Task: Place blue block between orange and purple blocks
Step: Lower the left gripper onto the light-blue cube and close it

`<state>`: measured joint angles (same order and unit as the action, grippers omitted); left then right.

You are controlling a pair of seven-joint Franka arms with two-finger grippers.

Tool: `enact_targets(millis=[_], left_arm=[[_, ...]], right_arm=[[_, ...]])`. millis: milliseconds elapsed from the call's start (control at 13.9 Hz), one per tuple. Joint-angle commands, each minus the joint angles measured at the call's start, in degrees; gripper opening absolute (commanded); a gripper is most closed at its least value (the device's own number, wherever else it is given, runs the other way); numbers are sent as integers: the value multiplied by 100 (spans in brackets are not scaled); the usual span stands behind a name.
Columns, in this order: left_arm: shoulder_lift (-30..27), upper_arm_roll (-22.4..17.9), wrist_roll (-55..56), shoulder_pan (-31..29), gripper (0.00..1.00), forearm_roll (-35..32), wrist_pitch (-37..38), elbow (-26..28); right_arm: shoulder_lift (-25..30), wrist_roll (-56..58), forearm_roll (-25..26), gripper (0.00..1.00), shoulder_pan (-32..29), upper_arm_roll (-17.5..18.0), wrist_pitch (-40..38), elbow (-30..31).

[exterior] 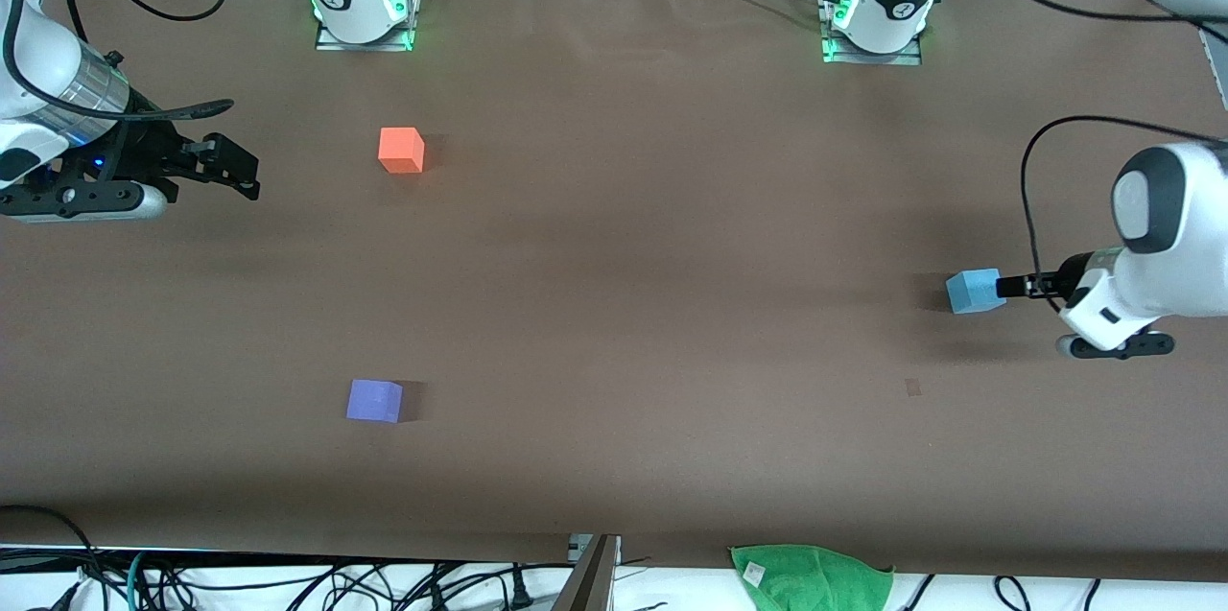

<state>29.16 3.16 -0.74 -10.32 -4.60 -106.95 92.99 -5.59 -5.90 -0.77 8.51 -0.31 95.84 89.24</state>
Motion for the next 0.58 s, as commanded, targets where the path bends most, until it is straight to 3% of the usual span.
enact_targets(millis=[0, 505], left_arm=[[396, 45, -67, -31, 100, -41, -211, -88], [731, 36, -75, -171, 100, -111, -836, 422]], right_arm=[[49, 71, 77, 99, 10, 14, 5, 6], [49, 71, 77, 99, 10, 14, 5, 6]])
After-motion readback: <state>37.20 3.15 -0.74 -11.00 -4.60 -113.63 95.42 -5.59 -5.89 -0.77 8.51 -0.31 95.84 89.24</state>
